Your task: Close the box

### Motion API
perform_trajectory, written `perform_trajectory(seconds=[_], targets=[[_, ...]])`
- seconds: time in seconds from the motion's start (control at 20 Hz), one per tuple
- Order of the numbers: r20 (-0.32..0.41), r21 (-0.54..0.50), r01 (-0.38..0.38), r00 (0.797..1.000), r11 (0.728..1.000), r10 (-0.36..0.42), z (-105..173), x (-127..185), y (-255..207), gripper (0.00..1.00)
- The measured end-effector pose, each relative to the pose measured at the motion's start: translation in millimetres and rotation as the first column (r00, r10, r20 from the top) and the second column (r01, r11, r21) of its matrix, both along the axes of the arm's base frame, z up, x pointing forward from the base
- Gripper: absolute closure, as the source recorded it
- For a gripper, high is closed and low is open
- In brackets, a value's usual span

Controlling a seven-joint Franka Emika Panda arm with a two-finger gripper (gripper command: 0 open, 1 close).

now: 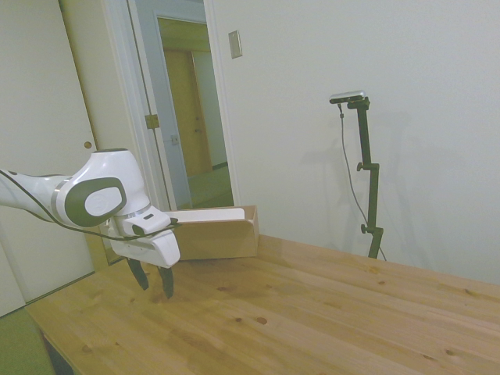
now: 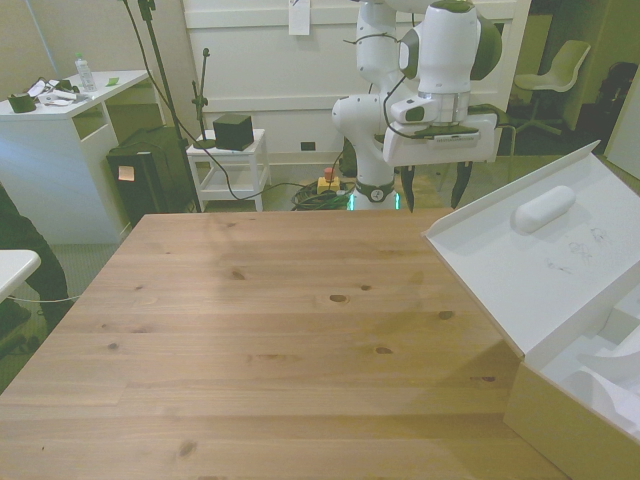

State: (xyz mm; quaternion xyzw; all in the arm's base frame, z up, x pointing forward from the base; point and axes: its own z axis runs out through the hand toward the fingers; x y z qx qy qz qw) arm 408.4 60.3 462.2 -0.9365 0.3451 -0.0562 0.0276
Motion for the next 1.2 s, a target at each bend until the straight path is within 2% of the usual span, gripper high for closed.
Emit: perform_trajectory(seconds=[0.2,0.5,0.65,0.95,1.2], targets=[[0.078,0.014,-0.007,0.997,1.0,0.006,50,26,11,0.0],[0.071,0.025,-0.048,0.996,0.999,0.046,49,92,43,0.0],[0.099,0.019,-0.086,0.992,0.996,0.084,60,117,56,0.0],[0.206,-0.025,-0.188,0.96,0.982,0.189,99,154,86,0.0],[0.248,-0.05,-0.229,0.94,0.972,0.234,115,187,96,0.0]])
